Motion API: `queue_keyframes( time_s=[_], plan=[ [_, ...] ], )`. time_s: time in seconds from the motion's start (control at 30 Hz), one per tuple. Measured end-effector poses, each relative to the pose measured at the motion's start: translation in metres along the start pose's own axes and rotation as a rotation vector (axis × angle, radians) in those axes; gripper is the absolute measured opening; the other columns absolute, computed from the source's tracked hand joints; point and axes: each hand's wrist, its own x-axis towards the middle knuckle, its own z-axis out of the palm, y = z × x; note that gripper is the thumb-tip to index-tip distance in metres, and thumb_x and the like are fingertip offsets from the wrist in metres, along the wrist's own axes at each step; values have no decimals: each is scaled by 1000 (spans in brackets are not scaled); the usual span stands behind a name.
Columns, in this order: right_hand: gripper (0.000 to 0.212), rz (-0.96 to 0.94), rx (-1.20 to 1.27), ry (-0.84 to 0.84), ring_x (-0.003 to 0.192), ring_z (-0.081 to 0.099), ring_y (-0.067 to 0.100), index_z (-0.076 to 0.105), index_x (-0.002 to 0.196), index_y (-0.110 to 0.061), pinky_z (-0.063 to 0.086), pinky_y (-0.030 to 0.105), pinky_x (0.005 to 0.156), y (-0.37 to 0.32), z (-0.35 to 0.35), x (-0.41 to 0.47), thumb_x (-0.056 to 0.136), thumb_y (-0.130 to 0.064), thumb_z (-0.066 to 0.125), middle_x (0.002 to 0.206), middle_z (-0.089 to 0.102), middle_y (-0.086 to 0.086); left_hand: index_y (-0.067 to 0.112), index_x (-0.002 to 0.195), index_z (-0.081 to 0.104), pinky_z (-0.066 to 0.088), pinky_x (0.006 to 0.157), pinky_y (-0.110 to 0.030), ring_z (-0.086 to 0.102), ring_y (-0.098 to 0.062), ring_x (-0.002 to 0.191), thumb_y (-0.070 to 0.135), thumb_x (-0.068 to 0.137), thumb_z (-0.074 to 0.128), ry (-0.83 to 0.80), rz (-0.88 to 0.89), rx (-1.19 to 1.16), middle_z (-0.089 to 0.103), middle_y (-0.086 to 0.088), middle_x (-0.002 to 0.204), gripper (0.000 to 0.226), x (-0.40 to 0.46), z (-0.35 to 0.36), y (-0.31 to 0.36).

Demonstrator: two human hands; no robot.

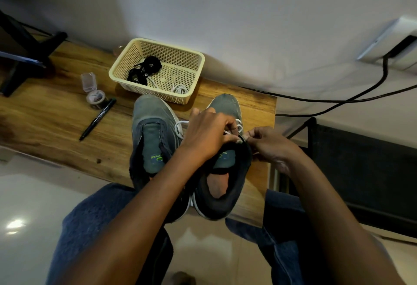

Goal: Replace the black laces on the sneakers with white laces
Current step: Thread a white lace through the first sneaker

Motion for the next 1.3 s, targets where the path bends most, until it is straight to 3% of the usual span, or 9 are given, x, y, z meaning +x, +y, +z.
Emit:
queue_keyframes(
  time_s=[0.17, 0.27, 0.37, 0.67, 0.8, 0.93, 1.03, 1.2, 1.3],
  plan=[
    [27, -19, -49, -5, 61, 48, 17, 54, 77, -9, 41, 24, 53, -1, 2, 1, 101, -10, 42, 73, 51, 12, 35, 87, 70, 20, 82, -31, 52, -3, 98, 43, 79, 72, -85, -29, -119, 69, 15, 86, 12, 1, -4, -6],
    [15, -14, 17, 12, 58, 54, 14, 60, 89, -4, 46, 19, 46, 0, 0, 1, 98, -6, 48, 74, 57, 10, 38, 86, 70, 20, 86, -32, 48, 1, 96, 40, 83, 70, -89, -28, -126, 67, 19, 82, 4, 0, -5, -10],
    [13, -13, 35, 4, 61, 58, 13, 62, 103, 1, 49, 17, 46, 2, -4, 1, 95, -5, 52, 81, 61, 11, 37, 89, 70, 16, 84, -31, 45, -1, 98, 41, 85, 67, -33, -13, -63, 65, 17, 83, 6, -1, -2, -7],
    [11, -34, -14, -38, 55, 60, 10, 57, 104, -1, 50, 17, 48, 2, -10, 2, 96, -5, 51, 78, 60, 11, 39, 95, 69, 15, 93, -34, 49, -8, 101, 49, 85, 63, 39, 11, 40, 64, 9, 96, 16, -1, 3, -1],
    [7, 64, 182, -28, 54, 63, 14, 51, 99, -4, 55, 21, 48, -1, -14, 0, 99, -5, 44, 77, 62, 13, 37, 101, 64, 17, 89, -35, 45, -10, 107, 56, 80, 65, 8, -5, 69, 63, 12, 96, 29, -3, 0, -4],
    [6, 125, 303, 77, 63, 66, 28, 45, 99, -6, 59, 29, 51, -2, -18, 1, 100, -9, 41, 88, 62, 24, 36, 103, 53, 21, 85, -34, 43, -13, 111, 49, 73, 74, 3, -31, 28, 54, 15, 104, 39, -2, -2, -6],
    [3, 52, 133, 234, 66, 67, 30, 48, 98, -7, 59, 33, 53, 1, -20, 5, 97, -9, 46, 94, 64, 24, 30, 113, 42, 30, 90, -37, 37, -18, 116, 48, 67, 79, -35, -114, 20, 41, 4, 120, 61, 0, -4, -11],
    [7, -90, -217, -12, 66, 63, 13, 63, 95, -10, 50, 22, 52, 0, -13, -1, 94, -15, 59, 81, 65, 5, 20, 136, 28, 29, 104, -45, 31, -25, 130, 61, 64, 76, -173, -289, 34, 33, -5, 138, 96, -2, -7, -16],
    [7, -101, -186, 50, 61, 62, 13, 65, 86, -5, 50, 20, 51, -1, -10, 2, 91, -10, 63, 75, 66, 8, 14, 142, 25, 23, 108, -49, 31, -28, 136, 63, 66, 74, -245, -384, 45, 37, -9, 145, 103, -3, -10, -20]
  ],
)
